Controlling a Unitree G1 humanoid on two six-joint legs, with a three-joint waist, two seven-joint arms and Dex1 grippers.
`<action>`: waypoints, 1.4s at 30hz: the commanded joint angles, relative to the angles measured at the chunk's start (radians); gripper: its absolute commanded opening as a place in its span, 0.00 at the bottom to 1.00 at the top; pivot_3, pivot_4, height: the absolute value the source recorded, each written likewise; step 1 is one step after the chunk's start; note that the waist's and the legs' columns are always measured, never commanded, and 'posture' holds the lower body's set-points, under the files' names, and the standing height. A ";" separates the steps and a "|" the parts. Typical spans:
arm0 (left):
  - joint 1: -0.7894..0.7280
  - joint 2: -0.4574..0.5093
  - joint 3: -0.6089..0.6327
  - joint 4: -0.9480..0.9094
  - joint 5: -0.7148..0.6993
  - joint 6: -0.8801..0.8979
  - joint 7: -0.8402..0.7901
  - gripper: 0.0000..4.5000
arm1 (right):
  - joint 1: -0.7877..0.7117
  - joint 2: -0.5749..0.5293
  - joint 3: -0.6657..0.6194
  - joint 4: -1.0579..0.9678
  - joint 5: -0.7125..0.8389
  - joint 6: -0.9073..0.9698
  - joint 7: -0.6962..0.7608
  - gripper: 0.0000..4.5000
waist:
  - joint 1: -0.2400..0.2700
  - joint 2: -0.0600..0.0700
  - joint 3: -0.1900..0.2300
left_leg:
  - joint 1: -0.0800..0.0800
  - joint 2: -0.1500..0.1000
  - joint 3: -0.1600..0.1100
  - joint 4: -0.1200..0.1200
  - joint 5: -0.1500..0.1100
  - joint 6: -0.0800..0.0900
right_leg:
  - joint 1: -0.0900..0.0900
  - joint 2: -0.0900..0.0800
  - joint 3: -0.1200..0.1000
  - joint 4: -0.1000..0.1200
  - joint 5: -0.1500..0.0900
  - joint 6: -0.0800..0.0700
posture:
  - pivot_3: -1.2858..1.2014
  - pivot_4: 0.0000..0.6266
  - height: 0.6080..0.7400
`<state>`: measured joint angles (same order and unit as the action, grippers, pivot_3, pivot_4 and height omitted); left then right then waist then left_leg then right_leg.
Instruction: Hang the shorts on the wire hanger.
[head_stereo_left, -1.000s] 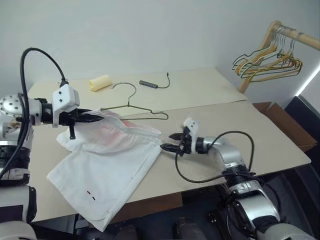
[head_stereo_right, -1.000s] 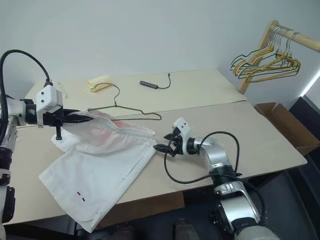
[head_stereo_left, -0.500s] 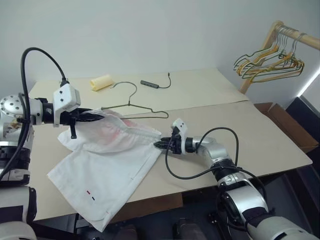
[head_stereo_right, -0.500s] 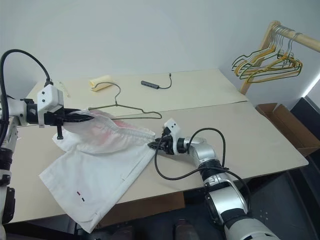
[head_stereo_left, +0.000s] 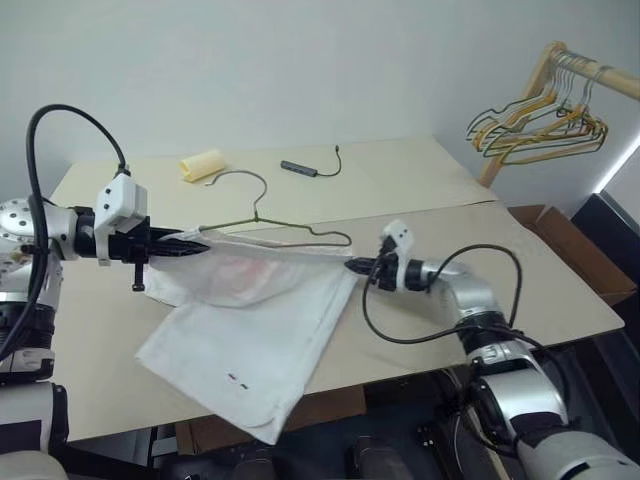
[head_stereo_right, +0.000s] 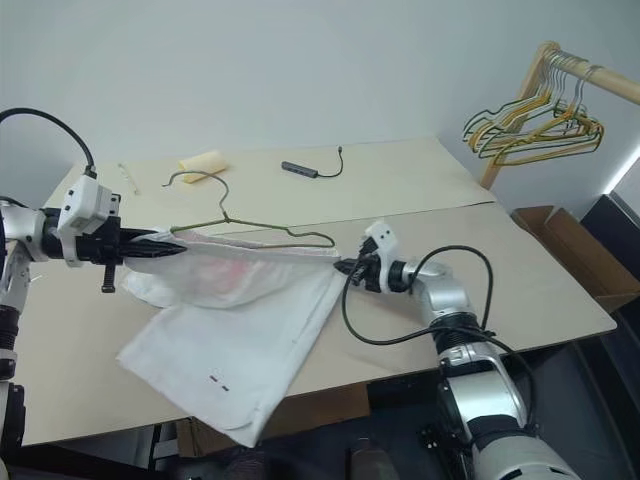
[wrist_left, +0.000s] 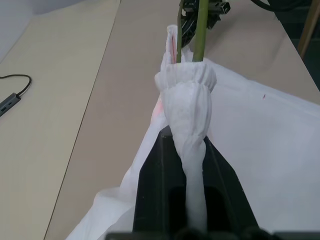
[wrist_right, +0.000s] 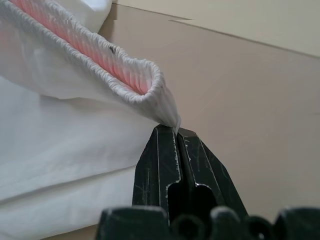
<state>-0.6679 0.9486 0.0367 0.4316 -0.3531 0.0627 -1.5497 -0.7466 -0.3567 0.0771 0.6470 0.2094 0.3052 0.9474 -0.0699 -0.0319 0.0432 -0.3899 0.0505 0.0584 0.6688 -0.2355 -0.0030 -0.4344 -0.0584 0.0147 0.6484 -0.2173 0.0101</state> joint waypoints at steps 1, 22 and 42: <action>-0.028 0.024 0.032 0.013 0.019 -0.016 0.027 0.00 | 0.009 -0.093 -0.052 -0.053 -0.007 -0.019 0.003 0.00 | 0.000 0.000 0.000 | 0.000 0.000 0.000 0.000 0.000 0.000 | 0.000 0.000 0.000 0.000 0.000 0.000 | 0.51 0.00 1.00; -0.025 0.008 -0.052 0.078 0.173 -0.098 0.108 0.00 | 0.015 -0.227 0.039 -0.398 -0.061 -0.015 0.061 0.00 | -0.001 0.000 0.000 | 0.000 0.000 0.001 0.000 0.000 0.000 | 0.000 0.000 0.000 0.000 0.000 0.000 | 0.50 0.00 1.00; -0.065 -0.074 -0.037 0.069 0.144 -0.107 0.114 0.00 | -0.278 -0.193 0.320 -0.586 -0.283 0.161 0.153 0.00 | 0.000 0.000 0.000 | -0.002 0.000 0.001 0.001 0.000 0.000 | -0.002 -0.001 0.000 0.000 0.000 0.000 | 0.50 0.00 1.00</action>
<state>-0.7026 0.8690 -0.0236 0.5232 -0.1901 -0.0411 -1.4339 -0.9768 -0.5569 0.4115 0.0902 -0.0732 0.4380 1.1040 -0.0695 -0.0318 0.0433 -0.3924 0.0506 0.0598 0.6698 -0.2355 -0.0030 -0.4369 -0.0590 0.0146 0.6488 -0.2173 0.0100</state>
